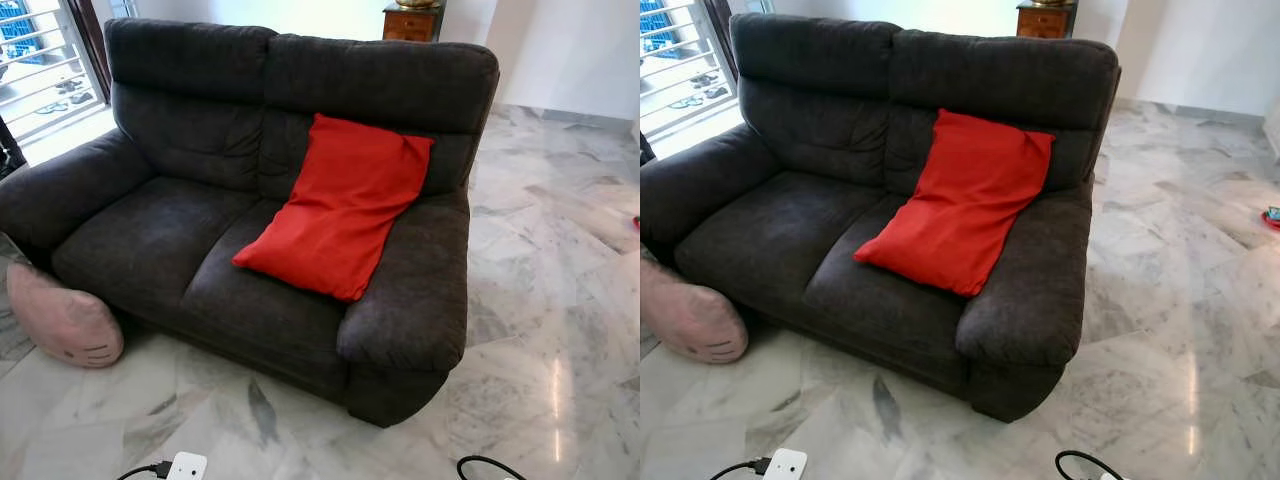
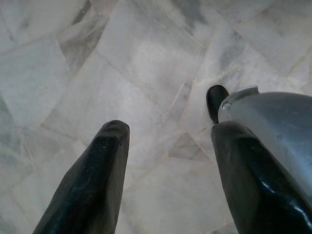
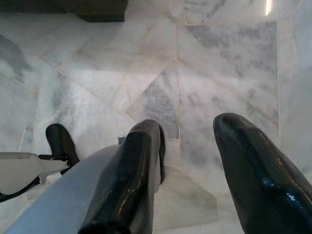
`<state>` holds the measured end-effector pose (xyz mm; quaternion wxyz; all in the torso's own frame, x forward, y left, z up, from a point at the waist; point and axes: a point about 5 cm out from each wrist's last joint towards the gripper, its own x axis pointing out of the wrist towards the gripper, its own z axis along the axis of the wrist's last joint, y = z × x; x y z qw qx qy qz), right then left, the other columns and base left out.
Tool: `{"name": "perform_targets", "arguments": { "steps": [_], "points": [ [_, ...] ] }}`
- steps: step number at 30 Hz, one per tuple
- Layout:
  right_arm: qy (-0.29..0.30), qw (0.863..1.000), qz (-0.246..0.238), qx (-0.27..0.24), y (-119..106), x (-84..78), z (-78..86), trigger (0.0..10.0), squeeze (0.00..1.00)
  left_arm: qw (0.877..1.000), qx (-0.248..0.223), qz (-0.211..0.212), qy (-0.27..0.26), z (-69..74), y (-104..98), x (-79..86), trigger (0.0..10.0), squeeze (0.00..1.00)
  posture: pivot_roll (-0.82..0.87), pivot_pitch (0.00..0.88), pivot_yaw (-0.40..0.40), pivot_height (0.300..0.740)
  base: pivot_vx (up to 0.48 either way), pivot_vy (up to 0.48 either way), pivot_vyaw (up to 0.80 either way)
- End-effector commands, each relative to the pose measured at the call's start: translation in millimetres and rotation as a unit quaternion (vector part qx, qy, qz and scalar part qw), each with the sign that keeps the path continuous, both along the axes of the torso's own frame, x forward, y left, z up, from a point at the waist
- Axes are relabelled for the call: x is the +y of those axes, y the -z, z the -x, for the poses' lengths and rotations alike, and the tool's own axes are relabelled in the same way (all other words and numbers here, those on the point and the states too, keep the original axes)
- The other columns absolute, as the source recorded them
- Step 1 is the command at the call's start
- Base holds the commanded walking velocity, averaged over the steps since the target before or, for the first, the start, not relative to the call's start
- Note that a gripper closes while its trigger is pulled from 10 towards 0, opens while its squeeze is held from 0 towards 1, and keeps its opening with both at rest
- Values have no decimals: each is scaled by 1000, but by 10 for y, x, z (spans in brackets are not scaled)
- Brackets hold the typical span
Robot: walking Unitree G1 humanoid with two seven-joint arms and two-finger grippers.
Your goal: Move the pillow to the sofa from floor
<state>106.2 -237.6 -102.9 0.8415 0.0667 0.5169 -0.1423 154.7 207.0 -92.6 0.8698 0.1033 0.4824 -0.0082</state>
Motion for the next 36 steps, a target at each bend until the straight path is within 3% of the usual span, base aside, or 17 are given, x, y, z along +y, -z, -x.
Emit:
{"name": "perform_targets", "arguments": {
  "steps": [1,17,20,36],
  "points": [
    [7,1000,1,-4,-5,-12,-2,10000,0,1000,-6,0,-6,-23,-14,24,10000,0,-81,72,22,740,0,285,0],
    [8,1000,1,-8,-16,-24,-33,10000,0,1000,-5,1,-3,-33,-15,10,10000,0,-87,121,21,740,0,298,-43],
    [8,1000,1,-3,-11,-28,-18,10000,0,1000,-5,2,-2,-21,-10,4,10000,0,-89,123,20,740,0,310,-792],
    [13,1000,-1,-7,-11,-22,-15,10000,0,1000,-3,0,-2,-28,-13,16,10000,0,-86,115,21,740,0,303,0]
  ]
}}
